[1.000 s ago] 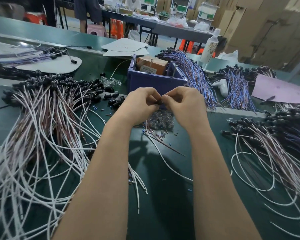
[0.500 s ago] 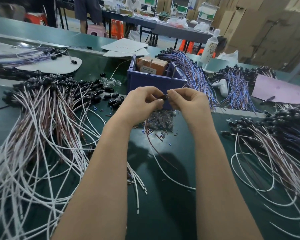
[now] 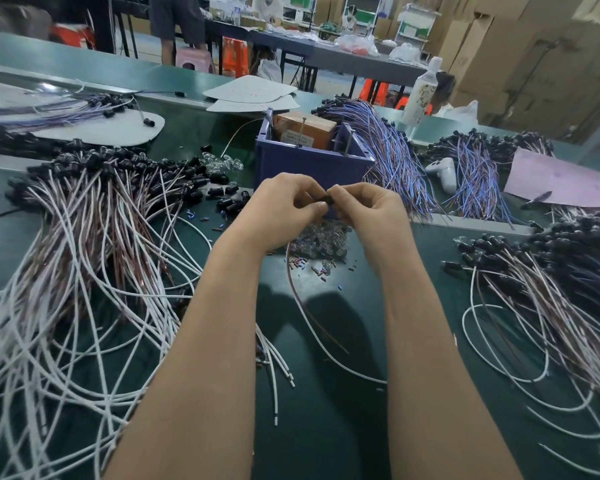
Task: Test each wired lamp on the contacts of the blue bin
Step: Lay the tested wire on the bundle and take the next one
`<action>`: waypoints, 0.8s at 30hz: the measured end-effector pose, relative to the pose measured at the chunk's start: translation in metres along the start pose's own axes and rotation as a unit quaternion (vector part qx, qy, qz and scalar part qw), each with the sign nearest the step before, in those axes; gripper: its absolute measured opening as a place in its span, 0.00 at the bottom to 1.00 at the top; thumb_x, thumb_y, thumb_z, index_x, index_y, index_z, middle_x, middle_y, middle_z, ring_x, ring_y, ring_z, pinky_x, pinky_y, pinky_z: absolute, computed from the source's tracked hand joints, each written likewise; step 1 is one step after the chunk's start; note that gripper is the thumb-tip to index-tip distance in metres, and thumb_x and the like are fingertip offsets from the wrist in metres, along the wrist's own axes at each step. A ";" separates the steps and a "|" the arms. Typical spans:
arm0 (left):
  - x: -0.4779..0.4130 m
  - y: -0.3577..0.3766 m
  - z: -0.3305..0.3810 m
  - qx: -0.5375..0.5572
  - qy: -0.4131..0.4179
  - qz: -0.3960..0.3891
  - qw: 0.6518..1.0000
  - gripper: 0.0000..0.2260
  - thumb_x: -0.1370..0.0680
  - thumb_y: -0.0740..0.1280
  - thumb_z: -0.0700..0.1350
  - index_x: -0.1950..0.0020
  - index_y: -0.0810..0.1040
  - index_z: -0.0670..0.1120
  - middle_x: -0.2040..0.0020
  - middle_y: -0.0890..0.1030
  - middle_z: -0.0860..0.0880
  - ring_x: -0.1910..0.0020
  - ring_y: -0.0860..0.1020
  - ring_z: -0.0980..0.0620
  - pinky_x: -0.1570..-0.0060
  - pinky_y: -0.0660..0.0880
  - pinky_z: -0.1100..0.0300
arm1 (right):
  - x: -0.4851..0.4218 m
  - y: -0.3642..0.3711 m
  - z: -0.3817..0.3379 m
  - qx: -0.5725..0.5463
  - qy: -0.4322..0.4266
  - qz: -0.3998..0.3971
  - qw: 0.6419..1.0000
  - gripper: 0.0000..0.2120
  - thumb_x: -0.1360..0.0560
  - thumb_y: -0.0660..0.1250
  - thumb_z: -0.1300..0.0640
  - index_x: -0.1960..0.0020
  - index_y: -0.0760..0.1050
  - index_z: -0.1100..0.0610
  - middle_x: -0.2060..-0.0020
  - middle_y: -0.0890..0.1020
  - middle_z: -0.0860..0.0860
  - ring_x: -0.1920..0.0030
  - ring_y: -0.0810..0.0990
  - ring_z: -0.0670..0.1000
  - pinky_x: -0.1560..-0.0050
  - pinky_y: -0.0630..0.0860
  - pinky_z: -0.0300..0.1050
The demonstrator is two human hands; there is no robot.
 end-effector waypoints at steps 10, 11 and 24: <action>-0.002 -0.001 -0.006 -0.079 -0.083 -0.044 0.992 0.01 0.24 0.68 0.45 0.55 0.78 0.49 0.62 0.82 0.52 0.61 0.79 0.55 0.62 0.71 0.63 | 0.003 0.013 0.009 -0.011 0.056 -0.042 0.997 0.07 0.22 0.65 0.60 0.54 0.80 0.61 0.66 0.80 0.54 0.69 0.75 0.45 0.66 0.75 0.34; -0.002 -0.002 -0.009 -0.107 -0.113 -0.062 0.986 0.03 0.24 0.69 0.46 0.56 0.79 0.48 0.61 0.82 0.50 0.62 0.78 0.53 0.63 0.71 0.61 | 0.004 0.012 0.010 0.005 0.066 -0.054 0.996 0.07 0.21 0.64 0.60 0.53 0.80 0.60 0.66 0.80 0.53 0.70 0.75 0.45 0.67 0.75 0.33; 0.021 0.032 0.029 -0.269 -0.126 -0.316 0.901 0.17 0.27 0.70 0.58 0.48 0.80 0.46 0.48 0.80 0.52 0.48 0.77 0.50 0.52 0.70 0.60 | 0.018 -0.066 0.022 0.304 0.219 -0.024 0.927 0.08 0.25 0.68 0.57 0.58 0.76 0.62 0.70 0.79 0.54 0.74 0.74 0.48 0.73 0.72 0.37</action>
Point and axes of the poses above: each hand's wrist, its own x-axis away from the middle knuckle, its own y-axis out of the palm, z = x × y, the point moved 3 cm from there along -x, towards the middle knuckle
